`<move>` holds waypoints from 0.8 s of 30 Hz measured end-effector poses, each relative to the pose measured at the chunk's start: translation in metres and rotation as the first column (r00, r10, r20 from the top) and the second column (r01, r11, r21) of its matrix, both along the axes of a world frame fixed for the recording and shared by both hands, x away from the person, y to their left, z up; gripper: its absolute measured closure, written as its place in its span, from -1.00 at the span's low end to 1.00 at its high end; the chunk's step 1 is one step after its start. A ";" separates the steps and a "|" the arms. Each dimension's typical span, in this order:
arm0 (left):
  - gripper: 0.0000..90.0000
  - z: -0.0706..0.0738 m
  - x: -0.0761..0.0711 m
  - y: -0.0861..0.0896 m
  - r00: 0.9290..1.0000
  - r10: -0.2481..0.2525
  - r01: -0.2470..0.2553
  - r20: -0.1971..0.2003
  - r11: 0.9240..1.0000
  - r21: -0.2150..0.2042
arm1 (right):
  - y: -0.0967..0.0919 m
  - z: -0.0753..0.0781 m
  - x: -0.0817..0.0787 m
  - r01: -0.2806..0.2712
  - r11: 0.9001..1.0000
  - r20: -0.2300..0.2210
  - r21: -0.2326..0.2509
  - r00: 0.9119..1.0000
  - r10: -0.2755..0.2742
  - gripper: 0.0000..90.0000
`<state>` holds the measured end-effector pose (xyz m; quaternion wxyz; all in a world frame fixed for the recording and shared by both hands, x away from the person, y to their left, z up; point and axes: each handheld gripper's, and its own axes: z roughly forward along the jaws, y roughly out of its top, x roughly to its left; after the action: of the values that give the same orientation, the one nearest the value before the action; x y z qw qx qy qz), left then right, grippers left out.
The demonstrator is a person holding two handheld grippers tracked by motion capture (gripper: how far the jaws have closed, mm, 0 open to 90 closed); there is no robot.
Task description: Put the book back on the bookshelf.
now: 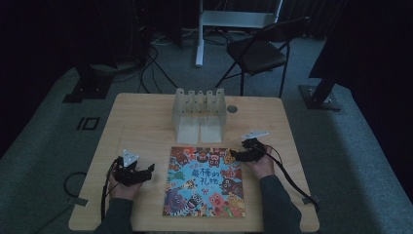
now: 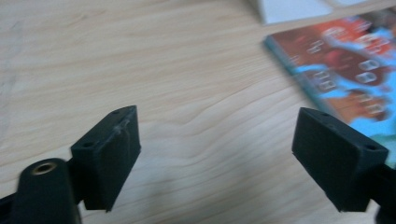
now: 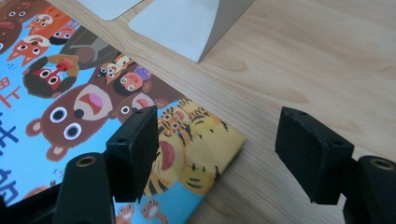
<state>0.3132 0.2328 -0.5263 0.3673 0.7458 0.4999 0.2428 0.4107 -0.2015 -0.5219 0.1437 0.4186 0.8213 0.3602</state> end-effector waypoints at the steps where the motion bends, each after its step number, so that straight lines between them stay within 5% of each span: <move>1: -0.68 0.002 -0.002 -0.003 1.000 -0.012 0.012 0.004 1.000 -0.003 | 0.000 -0.002 0.002 -0.001 1.000 -0.013 0.006 1.000 0.001 -0.34; 9: -0.80 0.009 -0.019 -0.032 0.991 -0.133 0.134 0.015 0.991 -0.002 | 0.001 -0.010 0.013 -0.014 0.994 -0.092 0.108 0.995 0.024 -0.28; 17: -0.81 0.016 -0.035 -0.054 0.978 -0.206 0.206 0.021 0.979 0.009 | 0.000 -0.011 0.015 0.002 0.995 -0.120 0.098 0.993 0.010 -0.16; 24: -0.81 0.018 -0.051 -0.067 0.963 -0.268 0.268 0.014 0.963 -0.006 | -0.004 -0.010 0.015 0.021 0.989 -0.138 0.147 0.990 -0.001 -0.13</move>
<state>0.2620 0.1655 -0.5086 0.4028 0.8035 0.3932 0.1938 0.4255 -0.2051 -0.5318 0.0575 0.4564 0.7979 0.3896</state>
